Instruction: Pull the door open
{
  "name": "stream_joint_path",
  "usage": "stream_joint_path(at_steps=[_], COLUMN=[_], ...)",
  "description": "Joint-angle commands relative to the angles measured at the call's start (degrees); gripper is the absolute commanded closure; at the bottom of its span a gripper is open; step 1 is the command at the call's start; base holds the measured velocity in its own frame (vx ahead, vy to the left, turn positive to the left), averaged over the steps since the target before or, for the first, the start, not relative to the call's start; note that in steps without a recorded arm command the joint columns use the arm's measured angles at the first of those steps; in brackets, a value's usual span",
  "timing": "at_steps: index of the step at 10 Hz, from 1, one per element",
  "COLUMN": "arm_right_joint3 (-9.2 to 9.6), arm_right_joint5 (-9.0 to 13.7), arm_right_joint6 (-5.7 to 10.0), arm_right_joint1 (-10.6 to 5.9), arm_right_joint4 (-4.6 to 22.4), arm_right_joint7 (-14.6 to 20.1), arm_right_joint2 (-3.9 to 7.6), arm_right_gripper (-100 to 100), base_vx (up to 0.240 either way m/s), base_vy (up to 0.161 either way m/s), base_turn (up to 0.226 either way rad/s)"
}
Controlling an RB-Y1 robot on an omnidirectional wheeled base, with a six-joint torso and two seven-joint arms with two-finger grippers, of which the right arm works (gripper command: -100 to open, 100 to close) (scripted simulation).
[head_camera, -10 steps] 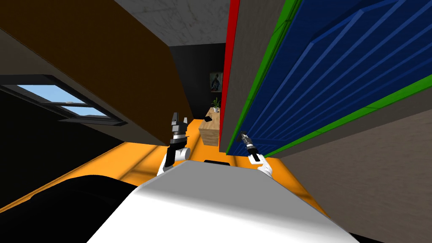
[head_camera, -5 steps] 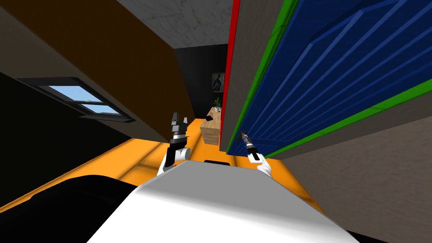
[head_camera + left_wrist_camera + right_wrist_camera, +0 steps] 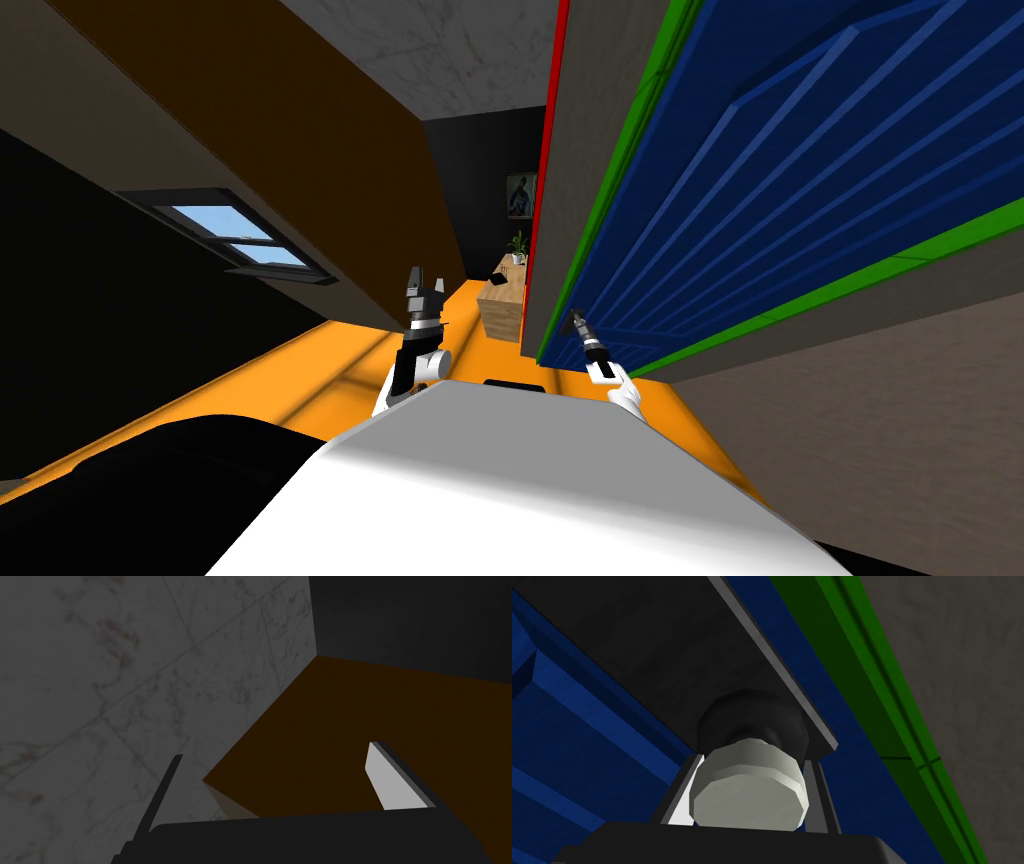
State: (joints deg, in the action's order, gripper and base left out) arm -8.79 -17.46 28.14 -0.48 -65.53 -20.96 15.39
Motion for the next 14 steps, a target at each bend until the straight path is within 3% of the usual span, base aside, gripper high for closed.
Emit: stream_joint_path(at_steps=[1, 2, 4, 7, 9, 14], arm_right_joint3=[0.55, 0.55, 0.89, 1.08, 1.44, 1.83], arm_right_joint5=[2.0, 2.0, 4.8, 6.3, 9.3, 12.4], arm_right_joint6=[0.09, 0.09, 0.11, 0.13, 0.16, 0.19], arm_right_joint1=[-0.74, -0.74, -1.76, -2.3, -3.39, -4.53], arm_right_joint4=[0.9, 0.9, 2.2, 2.9, 4.2, 5.6], arm_right_joint7=[2.9, 3.8, 7.3, 10.7, 14.4, 20.2], arm_right_joint2=[-0.14, -0.14, 0.01, 0.09, 0.25, 0.42], arm_right_gripper=[100, 100, 100, 100, 100, 100], base_vx=[-0.078, -0.058, -0.068, -0.057, -0.07, -0.06], base_vy=[-0.048, -0.035, -0.037, -0.032, -0.044, -0.032], base_turn=[0.136, 0.051, 0.086, 0.063, 0.1, 0.07])
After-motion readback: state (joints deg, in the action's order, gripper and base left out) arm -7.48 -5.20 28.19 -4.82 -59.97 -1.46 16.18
